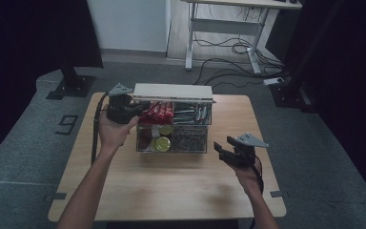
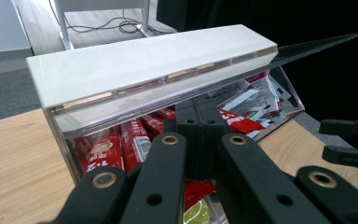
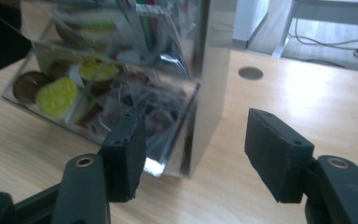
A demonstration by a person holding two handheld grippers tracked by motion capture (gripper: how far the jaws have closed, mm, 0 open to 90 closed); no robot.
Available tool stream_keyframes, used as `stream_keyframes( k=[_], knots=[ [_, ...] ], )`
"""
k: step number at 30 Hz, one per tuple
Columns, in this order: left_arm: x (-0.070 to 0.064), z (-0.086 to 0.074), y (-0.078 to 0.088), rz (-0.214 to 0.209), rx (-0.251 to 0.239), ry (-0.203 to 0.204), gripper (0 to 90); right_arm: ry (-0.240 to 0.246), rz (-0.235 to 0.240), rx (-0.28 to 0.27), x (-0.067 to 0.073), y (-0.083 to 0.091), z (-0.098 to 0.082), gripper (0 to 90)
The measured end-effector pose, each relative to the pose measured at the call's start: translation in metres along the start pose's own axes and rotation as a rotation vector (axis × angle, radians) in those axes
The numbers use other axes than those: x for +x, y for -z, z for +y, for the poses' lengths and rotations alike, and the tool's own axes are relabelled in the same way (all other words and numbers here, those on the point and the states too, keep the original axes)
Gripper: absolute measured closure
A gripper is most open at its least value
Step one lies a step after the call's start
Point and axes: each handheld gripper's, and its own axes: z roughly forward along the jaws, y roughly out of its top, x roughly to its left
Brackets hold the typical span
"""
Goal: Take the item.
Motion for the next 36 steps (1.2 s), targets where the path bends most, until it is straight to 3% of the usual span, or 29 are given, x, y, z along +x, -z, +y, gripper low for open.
stream_keyframes(
  k=[10,36],
  knots=[
    [0.000,0.000,-0.002,-0.002,0.000,0.004,90.0,-0.001,0.040,-0.034,0.010,-0.006,0.028,39.8],
    [0.002,-0.001,-0.006,-0.016,-0.002,0.014,90.0,0.034,0.048,-0.072,0.024,-0.014,0.062,43.4]
  ],
)
